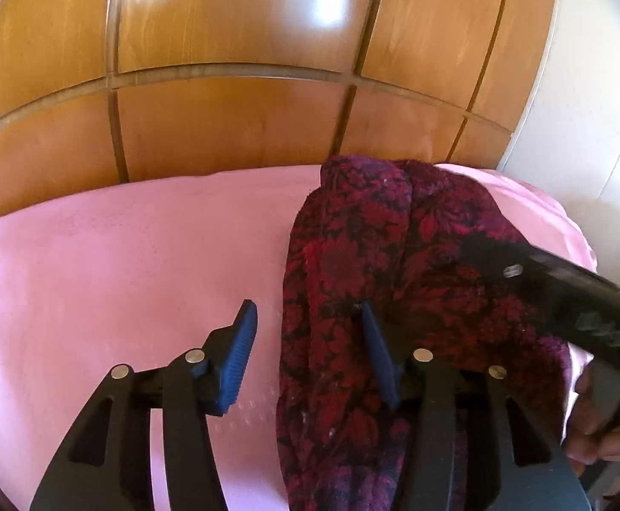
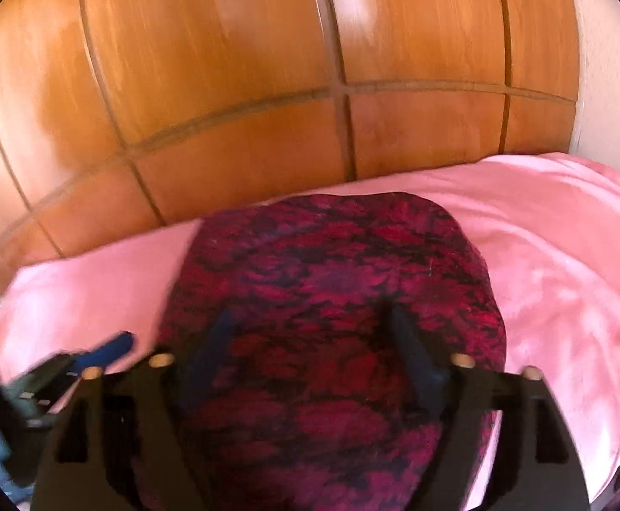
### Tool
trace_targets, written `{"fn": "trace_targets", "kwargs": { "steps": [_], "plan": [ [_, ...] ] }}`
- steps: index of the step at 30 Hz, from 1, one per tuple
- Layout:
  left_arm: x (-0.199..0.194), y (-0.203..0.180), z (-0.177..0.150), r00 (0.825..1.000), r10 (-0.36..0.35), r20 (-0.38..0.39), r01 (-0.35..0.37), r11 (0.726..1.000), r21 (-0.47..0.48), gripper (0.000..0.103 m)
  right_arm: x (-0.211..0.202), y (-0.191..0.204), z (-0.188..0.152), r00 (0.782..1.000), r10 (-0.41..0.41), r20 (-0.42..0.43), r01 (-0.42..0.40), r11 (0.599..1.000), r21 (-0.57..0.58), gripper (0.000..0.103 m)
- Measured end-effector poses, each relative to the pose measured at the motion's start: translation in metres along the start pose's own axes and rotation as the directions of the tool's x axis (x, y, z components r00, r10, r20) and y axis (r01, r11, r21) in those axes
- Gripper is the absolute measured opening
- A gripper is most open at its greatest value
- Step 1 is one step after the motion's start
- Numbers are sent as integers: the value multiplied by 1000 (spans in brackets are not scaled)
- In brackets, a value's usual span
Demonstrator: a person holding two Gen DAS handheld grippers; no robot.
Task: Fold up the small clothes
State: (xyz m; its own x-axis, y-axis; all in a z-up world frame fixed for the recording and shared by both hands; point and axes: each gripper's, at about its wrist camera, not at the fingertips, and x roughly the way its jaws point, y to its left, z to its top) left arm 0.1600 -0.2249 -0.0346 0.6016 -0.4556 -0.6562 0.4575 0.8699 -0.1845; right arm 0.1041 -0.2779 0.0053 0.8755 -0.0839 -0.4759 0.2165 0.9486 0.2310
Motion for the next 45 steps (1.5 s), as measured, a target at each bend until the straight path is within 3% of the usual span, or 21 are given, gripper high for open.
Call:
{"fn": "trace_targets", "kwargs": {
  "steps": [5,10,14,17,20,24,28,38,45],
  "plan": [
    [-26,-3,-8,999,20,45,-21,1000,21,49,-53,-4,-21,998,-3,57,0,999,49,79],
    [-47,1,-17,998,23,58,-23,1000,5,49,-83,-4,-53,998,-37,49,33,997,73,78],
    [-66,2,-23,996,45,76,-45,999,1,51,-80,-1,-72,997,-77,-3,77,993,90,79],
    [-81,5,-27,993,66,100,-67,998,1,61,-85,6,-86,995,-102,-13,103,990,100,81],
    [-95,8,-33,990,85,109,-84,996,-13,69,-93,18,-94,991,-131,5,130,988,79,88],
    [-109,10,-41,987,107,118,-106,994,-20,69,-102,34,-100,989,-146,16,145,988,55,96],
    [-120,16,-49,985,129,117,-124,991,-51,78,-109,44,-109,984,-177,30,175,983,45,100],
    [-129,32,-70,971,216,105,-206,973,-101,88,-111,54,-111,965,-257,48,254,966,51,101],
    [-139,31,-79,962,239,131,-228,969,-94,97,-118,57,-120,966,-250,67,244,966,88,101]
  ]
}}
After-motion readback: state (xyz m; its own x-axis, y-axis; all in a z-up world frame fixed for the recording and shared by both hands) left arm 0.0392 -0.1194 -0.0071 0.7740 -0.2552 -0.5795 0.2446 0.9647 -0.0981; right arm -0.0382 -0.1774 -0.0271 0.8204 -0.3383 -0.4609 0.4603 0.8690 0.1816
